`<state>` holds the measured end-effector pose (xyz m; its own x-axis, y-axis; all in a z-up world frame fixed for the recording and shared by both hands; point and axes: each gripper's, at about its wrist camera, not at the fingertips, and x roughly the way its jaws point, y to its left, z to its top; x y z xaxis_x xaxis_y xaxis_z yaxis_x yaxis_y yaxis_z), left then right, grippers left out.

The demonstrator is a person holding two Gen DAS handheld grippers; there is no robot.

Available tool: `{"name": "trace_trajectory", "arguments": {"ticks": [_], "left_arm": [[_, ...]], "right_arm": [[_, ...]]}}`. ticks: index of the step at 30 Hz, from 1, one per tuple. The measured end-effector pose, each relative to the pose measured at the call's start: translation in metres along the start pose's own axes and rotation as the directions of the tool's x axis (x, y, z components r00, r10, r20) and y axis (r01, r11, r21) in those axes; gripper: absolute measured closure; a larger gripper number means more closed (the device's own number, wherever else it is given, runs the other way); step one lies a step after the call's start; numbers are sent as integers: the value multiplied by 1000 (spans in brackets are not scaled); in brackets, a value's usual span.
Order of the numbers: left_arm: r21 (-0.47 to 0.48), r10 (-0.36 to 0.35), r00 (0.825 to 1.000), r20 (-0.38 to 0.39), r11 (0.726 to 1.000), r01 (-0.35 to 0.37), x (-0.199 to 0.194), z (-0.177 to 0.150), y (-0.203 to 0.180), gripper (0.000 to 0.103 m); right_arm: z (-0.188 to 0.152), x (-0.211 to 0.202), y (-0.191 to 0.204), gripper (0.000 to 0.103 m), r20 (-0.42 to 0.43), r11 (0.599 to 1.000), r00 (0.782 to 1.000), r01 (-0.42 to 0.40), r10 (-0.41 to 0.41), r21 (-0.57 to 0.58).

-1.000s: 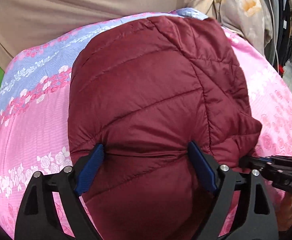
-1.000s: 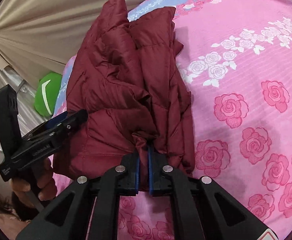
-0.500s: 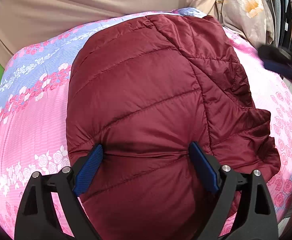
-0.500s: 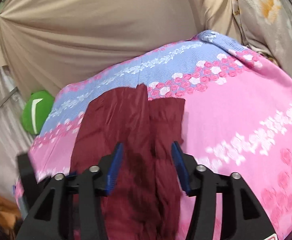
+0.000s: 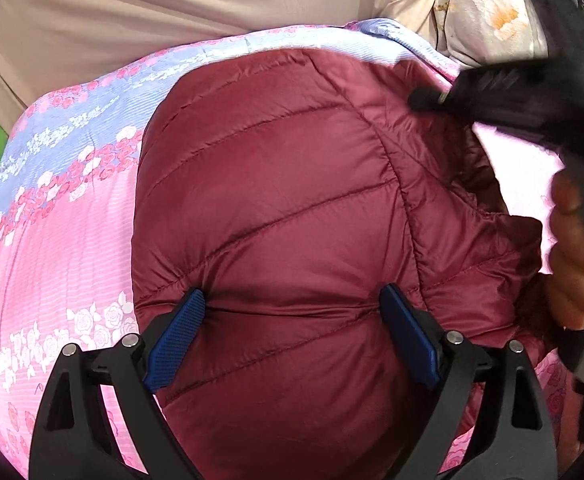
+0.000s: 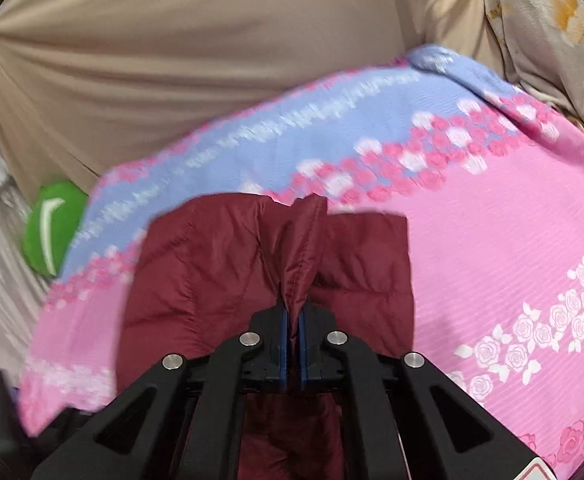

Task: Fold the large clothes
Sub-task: 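Grasp the maroon jacket bundle edges with both tools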

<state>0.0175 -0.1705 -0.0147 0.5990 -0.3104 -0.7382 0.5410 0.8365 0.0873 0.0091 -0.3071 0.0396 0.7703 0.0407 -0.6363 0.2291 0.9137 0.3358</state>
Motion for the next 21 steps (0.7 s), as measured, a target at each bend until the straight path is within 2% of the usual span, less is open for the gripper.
{"name": "trace_trajectory", "arguments": {"ticks": [2, 4, 8, 10, 12, 15, 18, 19, 21], "left_arm": [[6, -4, 1000, 7, 1000, 4, 0, 0, -1, 14], [15, -8, 1000, 16, 1000, 8, 1, 1, -4, 13], [9, -6, 1000, 9, 1000, 5, 7, 1, -3, 11], [-7, -25, 1000, 8, 1000, 25, 2, 1, 2, 11], [-43, -59, 998, 14, 997, 59, -10, 0, 13, 12], [-85, -104, 994, 30, 991, 106, -32, -3, 32, 12], [-93, -98, 995, 25, 991, 100, -44, -9, 42, 12], [-91, -99, 995, 14, 991, 100, -44, -11, 42, 12], [-84, -100, 995, -16, 992, 98, -41, -18, 40, 12]], "right_arm": [[-9, 26, -6, 99, -63, 999, 997, 46, -47, -14], [-15, 42, -9, 99, -86, 997, 993, 77, -79, -32], [-16, 45, -3, 98, -101, 992, 988, 107, -114, -72], [-15, 25, -8, 96, -78, 995, 992, 103, -104, -19], [-16, -8, -7, 86, -25, 997, 997, 74, -74, 3], [-34, -66, 2, 84, 42, 996, 998, 49, -46, -76], [-59, -95, 10, 84, 8, 989, 1000, 2, -1, -148], [-70, -100, 12, 84, -18, 986, 1000, -26, 24, -162], [-87, -98, 12, 84, -68, 984, 997, -33, 22, -173]]}}
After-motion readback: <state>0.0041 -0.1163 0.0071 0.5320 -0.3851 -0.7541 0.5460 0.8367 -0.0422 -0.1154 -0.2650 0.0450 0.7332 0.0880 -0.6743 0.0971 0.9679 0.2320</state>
